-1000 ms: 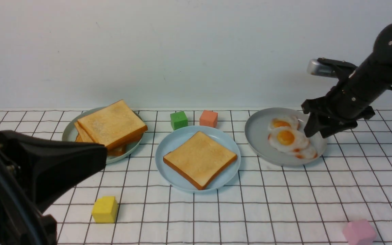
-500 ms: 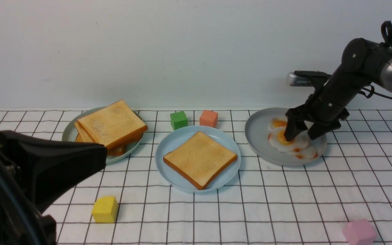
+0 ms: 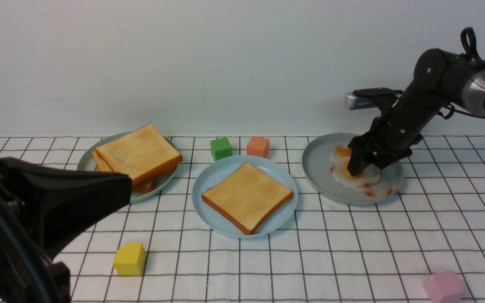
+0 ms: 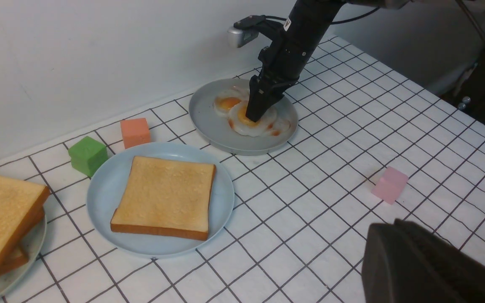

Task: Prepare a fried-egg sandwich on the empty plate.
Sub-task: Use the right arm to grab a fried egg, then use the right arm to place the fried egg on the slice of bread in the middle

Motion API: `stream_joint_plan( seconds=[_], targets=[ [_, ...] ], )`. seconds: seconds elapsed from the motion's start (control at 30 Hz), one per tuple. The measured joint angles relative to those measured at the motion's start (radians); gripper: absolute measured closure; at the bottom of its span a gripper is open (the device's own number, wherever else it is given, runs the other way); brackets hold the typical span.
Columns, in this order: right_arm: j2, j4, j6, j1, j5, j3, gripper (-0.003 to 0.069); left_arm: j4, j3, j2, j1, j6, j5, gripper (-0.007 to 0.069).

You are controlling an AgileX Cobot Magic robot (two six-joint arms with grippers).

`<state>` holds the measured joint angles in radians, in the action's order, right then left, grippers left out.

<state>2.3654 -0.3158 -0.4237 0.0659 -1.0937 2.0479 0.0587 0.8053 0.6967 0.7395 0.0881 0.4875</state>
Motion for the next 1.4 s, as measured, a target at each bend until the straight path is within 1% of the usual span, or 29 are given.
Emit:
stream_joint_plan(
  seconds=[0.03,0.07,0.1,0.13,0.2,0.23,0.27,0.4,0.57,0.73,0.93,1.0,1.03,1.13,1.17,1.2,1.23,1.27,1.33,1.4],
  targets=[
    [0.0,0.001,-0.001,0.0,-0.004,0.0,0.0209,0.0,0.0,0.0,0.0,0.0,0.0,0.0638],
    [0.0,0.001,-0.001,0.0,-0.005,0.0,0.022,0.0,0.0,0.0,0.0,0.0,0.0,0.0638],
    [0.0,0.001,-0.001,0.0,-0.012,0.0,0.0269,-0.001,0.0,0.0,0.0,0.0,0.0,0.0638],
    [0.0,0.001,-0.001,-0.001,-0.015,0.0,0.0296,-0.003,0.0,0.0,0.0,0.0,0.0,0.0638],
    [-0.001,0.001,-0.001,-0.006,-0.025,0.001,0.0375,-0.008,0.0,0.0,0.0,0.0,0.0,0.0638],
    [-0.001,0.001,-0.001,-0.006,-0.025,0.001,0.0391,-0.011,0.0,0.0,0.0,0.0,0.0,0.0638],
    [-0.002,-0.003,-0.001,-0.01,-0.025,0.001,0.0436,-0.015,0.0,0.0,0.0,0.0,0.0,0.0638],
    [-0.018,-0.031,0.002,-0.023,-0.037,0.001,0.0516,-0.026,0.0,0.0,0.0,-0.001,0.0,0.0638],
    [-0.034,-0.066,0.002,-0.035,-0.059,0.001,0.0548,-0.027,0.0,0.0,0.0,-0.002,0.0,0.0638],
    [-0.086,-0.081,0.018,-0.047,-0.111,0.001,0.0606,-0.031,0.0,0.0,0.0,-0.002,-0.001,0.0638],
    [-0.172,-0.071,0.071,-0.047,-0.134,0.001,0.0608,-0.059,0.0,0.0,0.0,-0.002,-0.001,0.0638],
    [-0.209,-0.093,0.082,-0.045,-0.134,0.0,0.0608,-0.078,0.0,0.0,0.0,0.003,0.004,0.0638],
    [-0.24,-0.126,0.088,-0.041,-0.134,-0.006,0.0608,-0.104,0.0,0.0,0.0,0.019,0.013,0.0638],
    [-0.303,-0.209,0.093,0.01,-0.134,-0.033,0.0608,-0.17,0.0,0.0,0.0,0.096,0.036,0.0638],
    [-0.306,-0.214,0.093,0.01,-0.134,-0.036,0.0608,-0.175,0.0,0.0,0.0,0.101,0.037,0.0638],
    [-0.32,-0.247,0.094,0.059,-0.134,-0.055,0.0608,-0.219,0.0,0.0,0.0,0.148,0.043,0.0638],
    [-0.321,-0.255,0.094,0.073,-0.134,-0.062,0.0608,-0.219,0.0,0.0,0.0,0.153,0.044,0.0638],
    [-0.323,-0.28,0.094,0.126,-0.134,-0.089,0.0608,-0.256,0.0,0.0,0.0,0.192,0.05,0.0638],
    [-0.302,-0.297,0.094,0.21,-0.135,-0.137,0.0608,-0.295,0.0,0.0,0.0,0.236,0.064,0.0638],
    [-0.271,-0.3,0.094,0.264,-0.137,-0.159,0.0608,-0.32,0.0,0.0,0.0,0.256,0.077,0.0638]
  ],
)
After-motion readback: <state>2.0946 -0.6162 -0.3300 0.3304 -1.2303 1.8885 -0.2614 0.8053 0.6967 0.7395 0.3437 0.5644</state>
